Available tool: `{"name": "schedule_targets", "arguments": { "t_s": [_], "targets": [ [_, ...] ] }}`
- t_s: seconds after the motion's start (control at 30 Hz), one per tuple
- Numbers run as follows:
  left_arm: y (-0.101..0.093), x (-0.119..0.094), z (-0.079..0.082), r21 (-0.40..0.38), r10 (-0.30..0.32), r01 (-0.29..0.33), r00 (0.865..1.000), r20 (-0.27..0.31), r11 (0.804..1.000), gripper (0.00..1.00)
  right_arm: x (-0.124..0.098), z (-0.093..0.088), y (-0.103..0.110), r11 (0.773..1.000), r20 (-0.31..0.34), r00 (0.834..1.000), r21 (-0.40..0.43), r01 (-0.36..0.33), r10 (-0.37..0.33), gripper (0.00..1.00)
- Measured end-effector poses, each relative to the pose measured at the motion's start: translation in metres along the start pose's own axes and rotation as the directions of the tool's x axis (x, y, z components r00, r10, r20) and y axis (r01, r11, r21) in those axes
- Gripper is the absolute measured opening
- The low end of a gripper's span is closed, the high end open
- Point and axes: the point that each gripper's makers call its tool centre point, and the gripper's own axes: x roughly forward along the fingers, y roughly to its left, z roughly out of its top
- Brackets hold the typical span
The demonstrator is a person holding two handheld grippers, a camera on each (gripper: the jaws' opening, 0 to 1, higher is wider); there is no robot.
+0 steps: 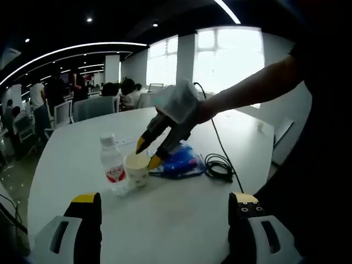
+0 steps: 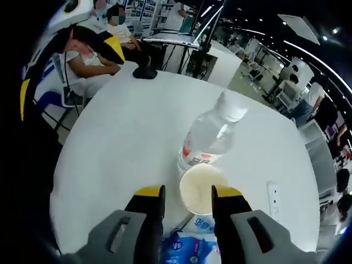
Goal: Arrange the tabletop items into an orderly group along one side of the table until the central work area is clear of visible clutter.
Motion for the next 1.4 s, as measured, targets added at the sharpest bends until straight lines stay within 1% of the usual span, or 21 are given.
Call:
{"name": "schedule_targets", "arguments": {
  "t_s": [0.07, 0.13, 0.2, 0.23, 0.27, 0.43, 0.53, 0.63, 0.67, 0.7, 0.73, 0.87, 0.9, 0.93, 1.03, 1.07, 1.2, 1.27, 1.33, 1.37, 1.4],
  "targets": [
    [0.0, 0.001, 0.001, 0.002, 0.001, -0.001, 1.0, 0.001, 1.0, 0.95, -0.005, 0.0, -0.002, 0.998, 0.018, 1.0, 0.062, 0.02, -0.021, 0.4],
    [0.001, 0.002, 0.002, 0.0, 0.003, -0.003, 1.0, 0.005, 1.0, 0.95, -0.014, 0.001, -0.003, 0.992, 0.037, 0.998, 0.118, 0.04, -0.044, 0.44],
    [0.001, 0.002, 0.003, -0.004, 0.003, -0.003, 1.0, 0.009, 1.0, 0.95, -0.019, -0.004, -0.006, 0.986, 0.043, 0.997, 0.157, 0.062, -0.069, 0.47],
    [0.001, 0.004, 0.005, -0.011, 0.002, -0.002, 1.0, 0.015, 1.0, 0.95, -0.023, -0.006, -0.007, 0.979, 0.047, 0.995, 0.192, 0.076, -0.086, 0.49],
    [0.001, 0.005, 0.006, -0.015, 0.002, -0.002, 1.0, 0.017, 1.0, 0.95, -0.025, -0.007, -0.007, 0.976, 0.049, 0.995, 0.202, 0.077, -0.089, 0.52],
    [-0.001, 0.013, 0.01, -0.02, -0.001, 0.001, 1.0, 0.024, 1.0, 0.96, -0.048, -0.02, -0.011, 0.934, 0.066, 0.985, 0.332, 0.128, -0.159, 0.59],
    [-0.003, 0.017, 0.013, -0.016, -0.003, 0.003, 1.0, 0.026, 1.0, 0.97, -0.06, -0.032, -0.01, 0.907, 0.067, 0.977, 0.39, 0.161, -0.202, 0.63],
    [-0.006, 0.023, 0.016, -0.015, -0.008, 0.009, 1.0, 0.03, 1.0, 0.97, -0.074, -0.047, -0.006, 0.867, 0.059, 0.968, 0.46, 0.192, -0.246, 0.67],
    [-0.007, 0.025, 0.016, -0.017, -0.011, 0.011, 1.0, 0.028, 1.0, 0.97, -0.078, -0.05, -0.004, 0.86, 0.061, 0.966, 0.473, 0.193, -0.251, 0.68],
    [-0.008, 0.028, 0.016, -0.018, -0.013, 0.013, 1.0, 0.024, 1.0, 0.97, -0.083, -0.055, -0.006, 0.839, 0.063, 0.959, 0.502, 0.209, -0.276, 0.69],
    [-0.009, 0.03, 0.016, -0.017, -0.011, 0.011, 1.0, 0.022, 1.0, 0.97, -0.086, -0.059, -0.005, 0.827, 0.063, 0.956, 0.52, 0.213, -0.286, 0.7],
    [-0.011, 0.039, 0.018, -0.02, -0.015, 0.016, 1.0, 0.023, 1.0, 0.97, -0.103, -0.08, 0.001, 0.785, 0.039, 0.944, 0.568, 0.248, -0.327, 0.73],
    [-0.014, 0.042, 0.019, -0.018, -0.022, 0.022, 1.0, 0.022, 1.0, 0.97, -0.107, -0.086, 0.002, 0.764, 0.033, 0.939, 0.591, 0.257, -0.342, 0.74],
    [-0.015, 0.044, 0.02, -0.016, -0.024, 0.025, 0.999, 0.021, 1.0, 0.97, -0.11, -0.089, 0.003, 0.758, 0.034, 0.937, 0.598, 0.26, -0.348, 0.74],
    [-0.018, 0.051, 0.023, -0.017, -0.029, 0.03, 0.999, 0.023, 0.999, 0.97, -0.122, -0.103, 0.005, 0.723, 0.015, 0.923, 0.627, 0.29, -0.383, 0.77],
    [-0.019, 0.054, 0.024, -0.016, -0.033, 0.033, 0.999, 0.024, 0.999, 0.96, -0.127, -0.108, 0.005, 0.7, 0.009, 0.916, 0.648, 0.3, -0.401, 0.77],
    [-0.022, 0.065, 0.025, -0.017, -0.039, 0.039, 0.999, 0.02, 0.999, 0.91, -0.137, -0.123, 0.011, 0.661, -0.01, 0.907, 0.681, 0.315, -0.422, 0.8],
    [-0.022, 0.071, 0.028, -0.02, -0.023, 0.024, 0.999, 0.026, 1.0, 0.86, -0.145, -0.128, 0.013, 0.634, -0.019, 0.893, 0.698, 0.334, -0.45, 0.82],
    [-0.02, 0.076, 0.03, -0.051, -0.009, 0.011, 0.999, 0.037, 0.999, 0.89, -0.146, -0.133, 0.015, 0.633, -0.026, 0.892, 0.695, 0.341, -0.451, 0.85],
    [-0.02, 0.079, 0.029, -0.07, -0.012, 0.014, 0.999, 0.033, 0.997, 0.91, -0.148, -0.138, 0.017, 0.628, -0.035, 0.888, 0.695, 0.351, -0.458, 0.86],
    [-0.019, 0.082, 0.029, -0.069, -0.012, 0.014, 0.999, 0.031, 0.998, 0.92, -0.15, -0.141, 0.018, 0.624, -0.039, 0.886, 0.696, 0.355, -0.461, 0.87]
  ]
}}
